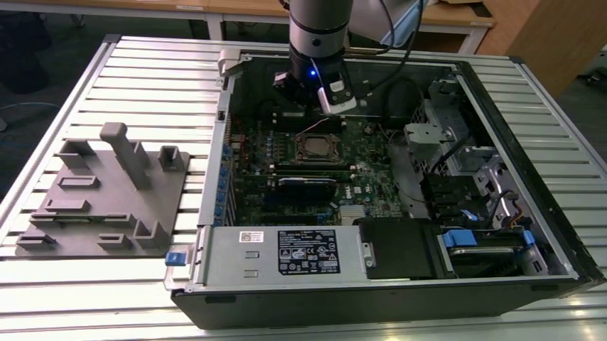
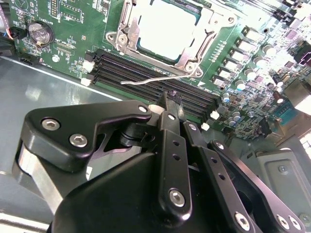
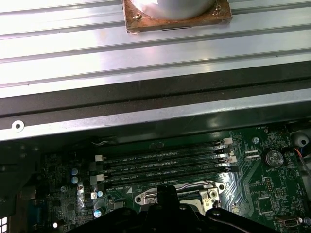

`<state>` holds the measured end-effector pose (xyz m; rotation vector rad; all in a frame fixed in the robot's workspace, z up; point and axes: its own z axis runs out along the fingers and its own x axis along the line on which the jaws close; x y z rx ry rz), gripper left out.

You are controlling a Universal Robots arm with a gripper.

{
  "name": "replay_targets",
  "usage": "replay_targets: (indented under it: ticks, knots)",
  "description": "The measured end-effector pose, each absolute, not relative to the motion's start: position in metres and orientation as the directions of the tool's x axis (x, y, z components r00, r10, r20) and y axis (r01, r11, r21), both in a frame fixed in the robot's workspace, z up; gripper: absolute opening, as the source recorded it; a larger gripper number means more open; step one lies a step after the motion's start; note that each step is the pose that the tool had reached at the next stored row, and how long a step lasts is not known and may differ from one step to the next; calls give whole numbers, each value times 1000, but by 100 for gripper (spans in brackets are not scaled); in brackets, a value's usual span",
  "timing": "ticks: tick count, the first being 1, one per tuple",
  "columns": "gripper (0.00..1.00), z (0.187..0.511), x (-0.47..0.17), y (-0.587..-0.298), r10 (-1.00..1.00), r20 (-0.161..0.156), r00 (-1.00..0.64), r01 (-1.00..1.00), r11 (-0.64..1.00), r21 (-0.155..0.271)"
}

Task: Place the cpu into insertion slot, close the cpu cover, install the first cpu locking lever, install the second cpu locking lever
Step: 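Install the first cpu locking lever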

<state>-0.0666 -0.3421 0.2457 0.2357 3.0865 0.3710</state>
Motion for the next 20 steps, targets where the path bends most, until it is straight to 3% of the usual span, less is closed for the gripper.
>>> replay_targets:
  ticks: [20]
  knots:
    - [11, 243, -67, -342, 153, -6, -988, 147, 960, 237]
